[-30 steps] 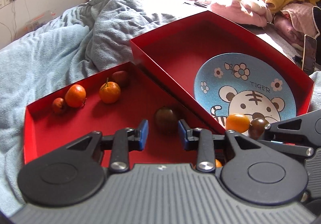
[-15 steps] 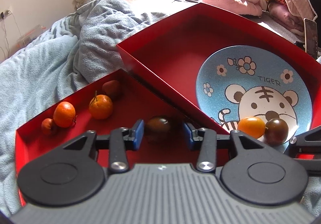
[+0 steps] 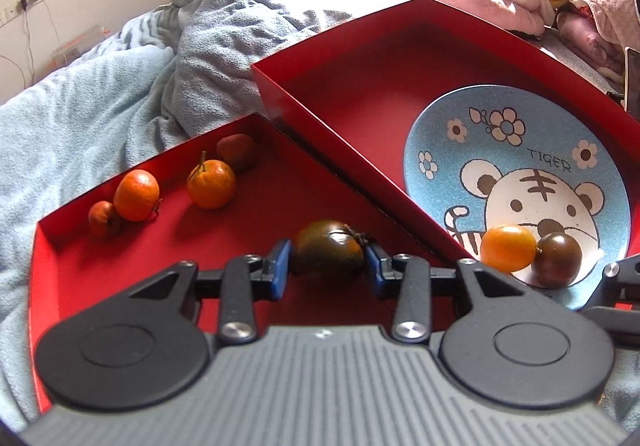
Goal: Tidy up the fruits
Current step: 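Grasp an orange tangerine with the right gripper while the left gripper grasps a dark tomato, then carry both held fruits over the tiger plate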
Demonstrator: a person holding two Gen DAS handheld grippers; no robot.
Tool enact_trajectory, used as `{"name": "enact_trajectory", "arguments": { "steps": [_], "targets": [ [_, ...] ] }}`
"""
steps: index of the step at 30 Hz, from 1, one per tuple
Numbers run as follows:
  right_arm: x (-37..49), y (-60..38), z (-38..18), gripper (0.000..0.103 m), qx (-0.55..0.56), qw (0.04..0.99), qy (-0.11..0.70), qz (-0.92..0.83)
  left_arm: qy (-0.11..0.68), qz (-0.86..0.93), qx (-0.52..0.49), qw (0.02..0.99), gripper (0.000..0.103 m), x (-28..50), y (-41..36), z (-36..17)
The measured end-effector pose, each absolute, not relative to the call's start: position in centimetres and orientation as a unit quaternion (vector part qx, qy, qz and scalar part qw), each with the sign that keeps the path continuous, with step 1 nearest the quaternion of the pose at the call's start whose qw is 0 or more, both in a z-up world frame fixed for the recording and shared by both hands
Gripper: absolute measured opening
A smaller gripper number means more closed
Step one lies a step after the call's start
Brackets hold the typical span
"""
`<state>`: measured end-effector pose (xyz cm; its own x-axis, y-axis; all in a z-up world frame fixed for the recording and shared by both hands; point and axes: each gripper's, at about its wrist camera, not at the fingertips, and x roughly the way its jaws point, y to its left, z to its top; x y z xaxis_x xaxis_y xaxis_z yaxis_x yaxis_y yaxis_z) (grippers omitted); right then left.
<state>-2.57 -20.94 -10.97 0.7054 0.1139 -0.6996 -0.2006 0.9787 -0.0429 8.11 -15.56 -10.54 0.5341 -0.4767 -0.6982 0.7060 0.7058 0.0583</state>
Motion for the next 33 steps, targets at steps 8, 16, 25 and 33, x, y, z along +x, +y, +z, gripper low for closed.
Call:
{"name": "enact_trajectory", "arguments": {
  "steps": [8, 16, 25, 33],
  "targets": [
    [-4.1, -21.3, -9.3, 0.036, -0.047, 0.930, 0.355, 0.079, 0.338, -0.296, 0.148, 0.881, 0.042, 6.8, -14.3, -8.8],
    [-5.9, -21.4, -7.8, 0.036, -0.045, 0.937, 0.338, 0.076, 0.331, -0.270, 0.136, 0.894, 0.042, 5.2, -13.4, -7.3],
    [-7.2, -24.7, -6.2, 0.036, -0.028, 0.948, 0.314, 0.039, 0.318, -0.272, 0.135, 0.898, 0.042, 3.5, -14.3, -5.8],
    [-7.4, -30.4, -6.7, 0.036, -0.009, 0.950, 0.310, -0.023, 0.308, -0.296, 0.137, 0.894, 0.042, 2.9, -16.5, -4.6]
  ]
}}
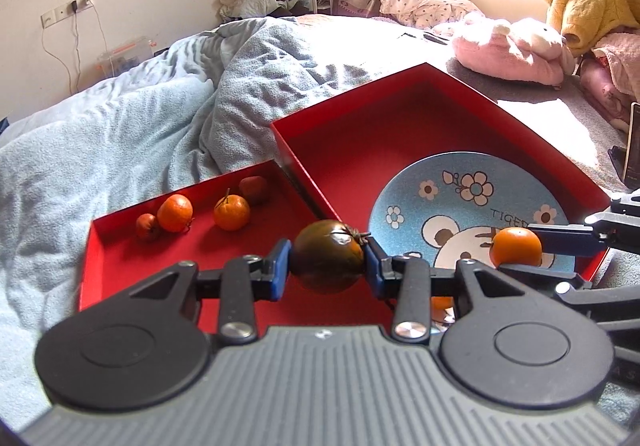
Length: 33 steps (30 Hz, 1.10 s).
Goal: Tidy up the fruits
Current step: 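Carry both held fruits over the tiger plate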
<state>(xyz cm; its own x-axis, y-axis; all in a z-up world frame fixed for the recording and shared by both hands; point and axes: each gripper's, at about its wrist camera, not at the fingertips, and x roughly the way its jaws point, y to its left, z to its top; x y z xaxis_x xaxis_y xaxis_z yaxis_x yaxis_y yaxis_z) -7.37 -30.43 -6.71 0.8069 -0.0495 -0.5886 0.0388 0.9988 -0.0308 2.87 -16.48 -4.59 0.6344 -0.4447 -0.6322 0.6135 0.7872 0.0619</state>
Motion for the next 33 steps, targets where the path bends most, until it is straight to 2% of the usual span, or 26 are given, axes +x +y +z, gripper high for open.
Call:
{"name": "enact_trajectory", "arguments": {
  "steps": [12, 33],
  "targets": [
    [-5.5, -35.7, -10.7, 0.036, 0.007, 0.934, 0.345, -0.093, 0.307, -0.340, 0.180, 0.870, 0.042, 2.4, -21.3, -6.5],
    [-3.7, -35.2, -12.7, 0.036, -0.006, 0.926, 0.367, -0.091, 0.328, -0.352, 0.214, 0.850, 0.043, 3.0, -24.2, -10.0]
  ]
}}
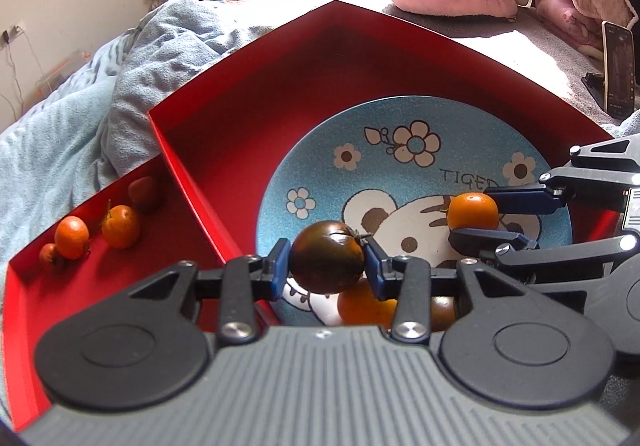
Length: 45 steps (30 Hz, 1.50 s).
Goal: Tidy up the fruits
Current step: 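Carry both held fruits over the tiger plate, then release both fruits onto the tiger plate by opening both grippers, then return the right gripper and grasp a leafy tangerine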
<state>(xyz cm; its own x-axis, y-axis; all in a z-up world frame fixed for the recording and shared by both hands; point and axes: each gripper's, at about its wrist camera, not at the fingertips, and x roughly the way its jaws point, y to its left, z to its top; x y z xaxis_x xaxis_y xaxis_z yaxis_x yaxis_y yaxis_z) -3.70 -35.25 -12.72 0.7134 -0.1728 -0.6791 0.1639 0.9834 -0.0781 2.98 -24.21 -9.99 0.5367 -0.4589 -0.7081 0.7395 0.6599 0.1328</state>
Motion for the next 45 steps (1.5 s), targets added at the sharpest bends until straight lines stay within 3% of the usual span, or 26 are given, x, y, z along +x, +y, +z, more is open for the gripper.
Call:
{"name": "enact_trajectory", "arguments": {
  "steps": [7, 10, 12, 13, 26, 30, 45],
  "targets": [
    [-3.8, -35.0, -12.8, 0.037, -0.015, 0.925, 0.368, -0.094, 0.330, -0.350, 0.212, 0.851, 0.043, 2.9, -24.1, -10.0],
    [-3.9, -35.1, -12.7, 0.051, -0.015, 0.924, 0.366, -0.106, 0.331, -0.349, 0.211, 0.851, 0.043, 2.9, -23.9, -9.9],
    [-4.2, -35.3, -12.5, 0.068, -0.009, 0.927, 0.358, -0.114, 0.333, -0.350, 0.206, 0.851, 0.043, 2.9, -23.8, -9.8],
    [-4.2, -35.3, -12.4, 0.069, -0.010, 0.928, 0.355, -0.115, 0.333, -0.349, 0.204, 0.852, 0.043, 2.9, -23.8, -9.7],
    [-5.2, -34.1, -10.3, 0.070, -0.025, 0.935, 0.335, -0.114, 0.321, -0.353, 0.177, 0.861, 0.042, 2.6, -22.5, -7.7],
    [-5.0, -33.0, -8.9, 0.070, -0.035, 0.940, 0.322, -0.104, 0.312, -0.346, 0.152, 0.872, 0.052, 2.8, -20.9, -6.3],
    [-0.3, -25.1, -5.7, 0.069, -0.078, 0.949, 0.307, -0.008, 0.303, -0.223, 0.142, 0.916, 0.053, 7.4, -10.3, -4.9]
  ]
}}
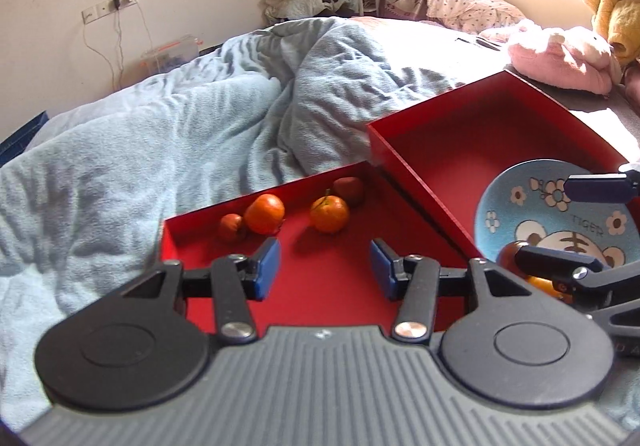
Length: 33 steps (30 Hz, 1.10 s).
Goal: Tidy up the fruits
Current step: 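Return the right gripper and grasp a leafy tangerine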
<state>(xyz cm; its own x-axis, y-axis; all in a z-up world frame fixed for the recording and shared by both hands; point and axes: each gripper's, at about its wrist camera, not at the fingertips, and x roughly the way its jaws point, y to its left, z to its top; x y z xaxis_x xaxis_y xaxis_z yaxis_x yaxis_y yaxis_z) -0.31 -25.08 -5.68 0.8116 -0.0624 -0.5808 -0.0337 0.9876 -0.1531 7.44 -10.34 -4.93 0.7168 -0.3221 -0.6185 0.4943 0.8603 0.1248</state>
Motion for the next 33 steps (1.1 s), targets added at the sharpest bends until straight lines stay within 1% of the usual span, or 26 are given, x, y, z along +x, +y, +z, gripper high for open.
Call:
{"name": "enact_trajectory", "arguments": {
  "steps": [4, 7, 11, 12, 14, 17, 25, 26, 27, 31, 33],
  "targets": [
    [3.3, -21.9, -5.6, 0.069, -0.091, 0.945, 0.314, 0.031, 0.311, -0.176, 0.146, 0.923, 0.053, 9.2, -6.9, -5.8],
    [7.0, -20.4, -6.1, 0.068, -0.066, 0.939, 0.333, 0.050, 0.319, -0.151, 0.129, 0.927, 0.053, 10.3, -4.8, -6.1],
    [11.4, -20.0, -7.9, 0.061, -0.008, 0.932, 0.361, 0.042, 0.325, -0.143, 0.100, 0.929, 0.053, 11.1, -3.7, -6.1],
    [12.1, -20.0, -8.2, 0.058, 0.008, 0.930, 0.366, 0.037, 0.326, -0.145, 0.097, 0.929, 0.053, 11.2, -3.6, -6.2],
    [13.8, -20.2, -9.3, 0.054, 0.037, 0.925, 0.377, 0.019, 0.326, -0.150, 0.095, 0.929, 0.053, 11.3, -3.6, -6.4],
    [15.5, -20.4, -10.9, 0.050, 0.056, 0.920, 0.388, -0.008, 0.329, -0.153, 0.088, 0.928, 0.053, 11.7, -3.5, -6.6],
    [18.5, -20.2, -12.7, 0.048, 0.052, 0.923, 0.379, -0.035, 0.337, -0.154, 0.067, 0.926, 0.053, 12.3, -2.9, -7.0],
    [18.7, -20.4, -12.8, 0.044, 0.050, 0.923, 0.379, -0.039, 0.338, -0.155, 0.066, 0.926, 0.053, 12.4, -2.9, -7.1],
    [18.7, -20.5, -12.8, 0.043, 0.053, 0.923, 0.378, -0.038, 0.337, -0.155, 0.066, 0.926, 0.053, 12.4, -2.9, -7.1],
    [17.7, -20.3, -12.7, 0.043, 0.044, 0.924, 0.378, -0.036, 0.340, -0.153, 0.065, 0.926, 0.053, 12.6, -3.2, -7.3],
    [16.2, -20.5, -12.4, 0.043, 0.066, 0.921, 0.384, -0.030, 0.340, -0.153, 0.067, 0.925, 0.053, 12.7, -3.3, -7.4]
  ]
}}
